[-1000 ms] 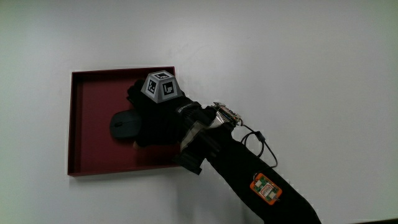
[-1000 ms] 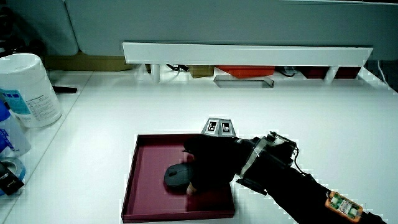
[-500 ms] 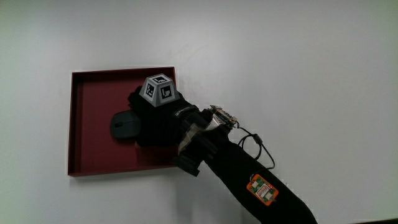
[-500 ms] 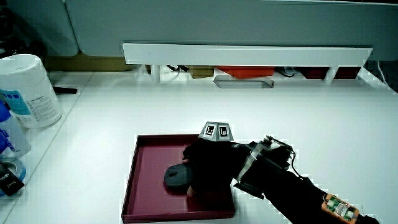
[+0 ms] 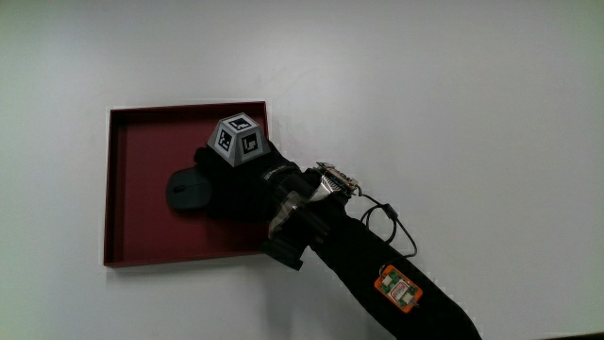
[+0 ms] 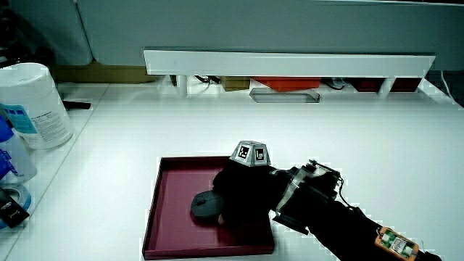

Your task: Pick mouse from plate

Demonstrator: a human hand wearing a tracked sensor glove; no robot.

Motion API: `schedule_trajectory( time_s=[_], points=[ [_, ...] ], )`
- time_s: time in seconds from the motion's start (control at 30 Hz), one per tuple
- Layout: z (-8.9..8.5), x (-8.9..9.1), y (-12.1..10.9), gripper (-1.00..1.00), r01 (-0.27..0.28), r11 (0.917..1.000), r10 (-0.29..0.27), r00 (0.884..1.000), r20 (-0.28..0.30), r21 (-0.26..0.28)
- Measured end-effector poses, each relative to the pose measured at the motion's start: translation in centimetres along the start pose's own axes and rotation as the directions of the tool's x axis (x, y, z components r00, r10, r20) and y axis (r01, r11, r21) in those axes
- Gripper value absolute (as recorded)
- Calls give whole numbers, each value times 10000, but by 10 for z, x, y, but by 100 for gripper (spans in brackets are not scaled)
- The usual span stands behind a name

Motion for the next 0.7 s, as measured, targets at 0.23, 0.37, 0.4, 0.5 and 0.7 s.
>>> schedule_trajectory(
  time_s=[0.23, 0.37, 0.4, 0.5, 0.7],
  points=[
    [16, 0, -13, 100, -103, 9995, 103, 9999, -4, 307],
    [31, 3, -26, 100, -191, 9980, 189, 9998, 50, 598],
    [35, 4, -30, 100, -144, 9970, 144, 9999, 7, 760],
    [42, 11, -37, 100, -242, 9985, 249, 9996, -122, 492],
    [66, 26, -61, 100, -176, 9929, 222, 9990, -380, 1173]
  ],
)
